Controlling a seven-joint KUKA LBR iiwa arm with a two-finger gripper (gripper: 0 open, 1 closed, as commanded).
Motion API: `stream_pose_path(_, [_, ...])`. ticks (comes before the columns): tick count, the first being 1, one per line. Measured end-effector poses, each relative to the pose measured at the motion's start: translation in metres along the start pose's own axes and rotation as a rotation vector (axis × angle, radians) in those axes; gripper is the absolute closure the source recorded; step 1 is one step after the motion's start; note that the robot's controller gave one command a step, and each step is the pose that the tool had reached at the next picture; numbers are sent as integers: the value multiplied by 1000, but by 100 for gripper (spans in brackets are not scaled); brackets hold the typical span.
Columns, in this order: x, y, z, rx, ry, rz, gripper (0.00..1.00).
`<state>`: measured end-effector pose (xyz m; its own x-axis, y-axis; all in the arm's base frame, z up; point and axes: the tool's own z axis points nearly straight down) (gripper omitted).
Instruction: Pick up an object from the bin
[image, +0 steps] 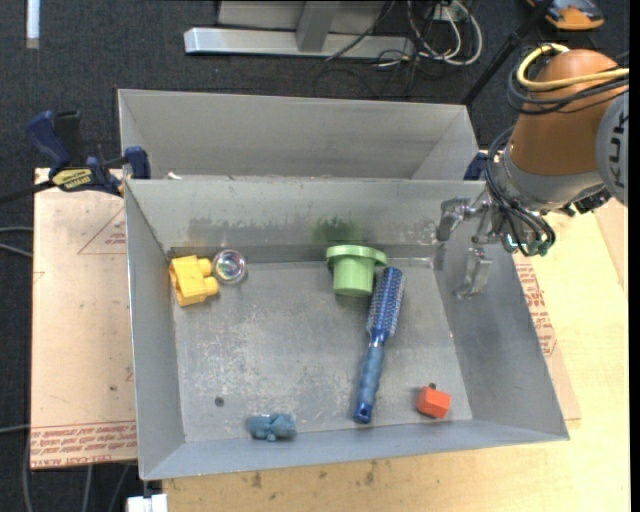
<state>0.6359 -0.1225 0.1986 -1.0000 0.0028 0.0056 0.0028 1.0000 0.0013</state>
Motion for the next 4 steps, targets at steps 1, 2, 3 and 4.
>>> stream_pose_path(1, [26, 81, 85, -3, -1, -217, 0])
stream_pose_path(2, [58, 91, 130, 0, -4, -402, 0])
stream_pose_path(3, [57, 91, 129, 1, -7, -404, 100])
stream_pose_path(4, [119, 81, -40, 5, -13, -462, 100])
